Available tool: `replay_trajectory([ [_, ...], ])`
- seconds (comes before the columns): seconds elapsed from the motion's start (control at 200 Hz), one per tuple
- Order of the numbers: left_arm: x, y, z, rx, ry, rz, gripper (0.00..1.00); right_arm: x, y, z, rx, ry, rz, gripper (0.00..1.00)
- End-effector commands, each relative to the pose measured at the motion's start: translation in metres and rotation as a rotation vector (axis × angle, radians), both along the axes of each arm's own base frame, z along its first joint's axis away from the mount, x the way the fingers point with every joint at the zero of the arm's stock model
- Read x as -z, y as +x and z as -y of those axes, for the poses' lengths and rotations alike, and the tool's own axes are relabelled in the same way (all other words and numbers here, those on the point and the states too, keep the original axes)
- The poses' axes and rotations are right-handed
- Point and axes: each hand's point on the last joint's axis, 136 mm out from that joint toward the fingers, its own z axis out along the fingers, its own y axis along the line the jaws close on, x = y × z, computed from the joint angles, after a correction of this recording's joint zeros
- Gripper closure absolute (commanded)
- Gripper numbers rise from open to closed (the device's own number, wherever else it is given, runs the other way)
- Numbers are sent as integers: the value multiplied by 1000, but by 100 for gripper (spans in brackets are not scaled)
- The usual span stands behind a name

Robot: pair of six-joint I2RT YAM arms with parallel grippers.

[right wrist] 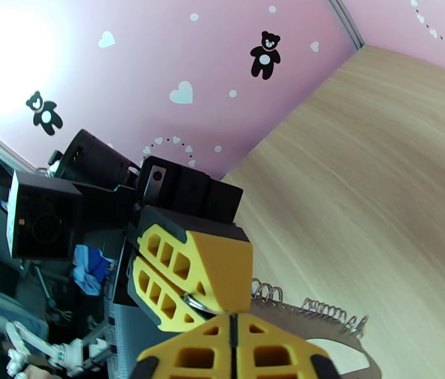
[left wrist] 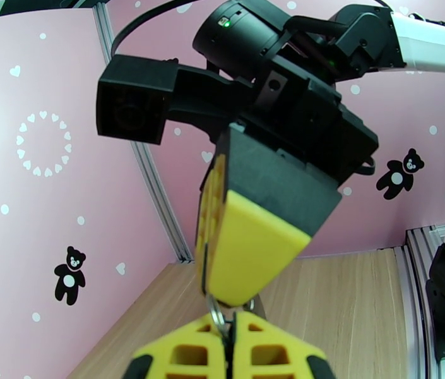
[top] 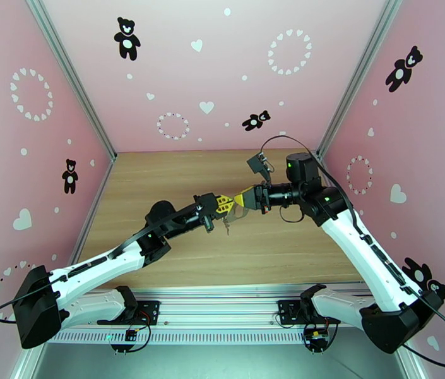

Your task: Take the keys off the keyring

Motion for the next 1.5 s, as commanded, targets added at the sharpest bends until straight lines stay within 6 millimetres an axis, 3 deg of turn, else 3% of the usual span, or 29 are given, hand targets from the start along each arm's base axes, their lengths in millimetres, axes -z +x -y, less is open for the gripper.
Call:
replay_trajectory([
  [0.0, -24, 0, -5, -11, -38, 61, 100, -3, 1, 7, 49, -21, 48, 100],
  [0.666, -25, 23, -16, -153, -76, 9, 100, 7, -15, 16, 62, -32, 237, 100],
  [1.096, -18, 26, -11, -152, -39, 1, 100, -1, -26, 16, 25, -28, 352, 100],
  [1.271, -5, 23, -6, -124, 14, -6, 100, -2, -29, 17, 14, -32, 384, 100],
  [1.307, -17, 24, -6, -128, -3, 7, 100, -2, -31, 16, 2, -27, 387, 100],
  [1.497, -15, 29, -6, -148, 7, -1, 100, -2, -39, 14, -34, -24, 424, 100],
])
